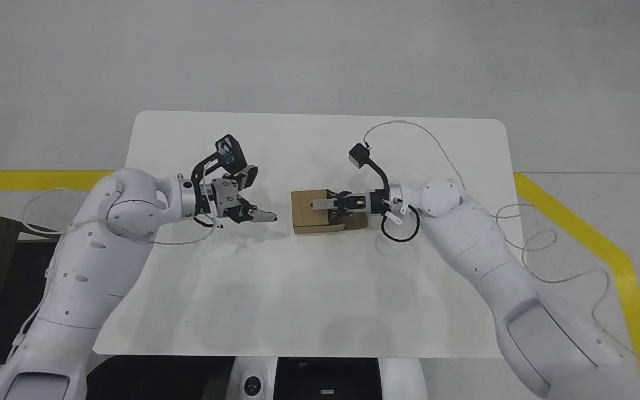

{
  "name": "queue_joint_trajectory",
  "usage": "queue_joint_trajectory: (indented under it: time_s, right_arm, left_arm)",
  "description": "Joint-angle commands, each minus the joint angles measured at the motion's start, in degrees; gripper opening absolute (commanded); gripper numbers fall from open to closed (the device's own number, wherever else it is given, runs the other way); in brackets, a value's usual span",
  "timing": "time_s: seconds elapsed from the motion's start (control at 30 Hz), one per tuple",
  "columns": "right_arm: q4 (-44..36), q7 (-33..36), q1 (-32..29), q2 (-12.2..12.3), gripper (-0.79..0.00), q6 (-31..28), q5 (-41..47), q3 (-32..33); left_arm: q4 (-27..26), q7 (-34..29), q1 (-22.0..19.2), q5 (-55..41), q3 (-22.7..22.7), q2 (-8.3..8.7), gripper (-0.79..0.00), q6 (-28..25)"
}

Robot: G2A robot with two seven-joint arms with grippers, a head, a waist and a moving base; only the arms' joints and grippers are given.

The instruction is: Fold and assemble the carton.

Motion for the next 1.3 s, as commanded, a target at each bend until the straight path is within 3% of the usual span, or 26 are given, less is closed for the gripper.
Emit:
queue_joint_trajectory:
  time_s: [0.0,0.23,0.43,0.83,1.27]
  right_arm:
    - [-2.3,-0.2,-1.1,0.8,-0.459,1.1,-1.0,1.1]
    - [-10.5,-1.3,-5.8,3.7,-0.459,4.8,-5.1,5.7]
    - [-14.5,-1.7,-9.6,5.4,-0.459,8.2,-7.7,8.5]
    - [-18.0,-0.7,-11.5,6.6,-0.465,11.7,-10.3,11.0]
    - [-29.4,-1.1,-17.9,9.8,-0.483,18.3,-16.9,17.8]
  left_arm:
    - [-0.6,3.9,0.4,6.9,0.1,-0.02,0.0,-2.5]
    - [-0.9,18.1,1.8,23.1,1.2,-0.51,0.0,-6.5]
    - [0.3,26.0,1.2,31.5,3.8,-1.14,0.0,-7.6]
    - [1.3,32.1,-0.6,36.7,7.2,-1.82,0.0,-7.6]
    - [2.3,39.3,-1.2,42.9,11.1,-2.58,0.0,-5.4]
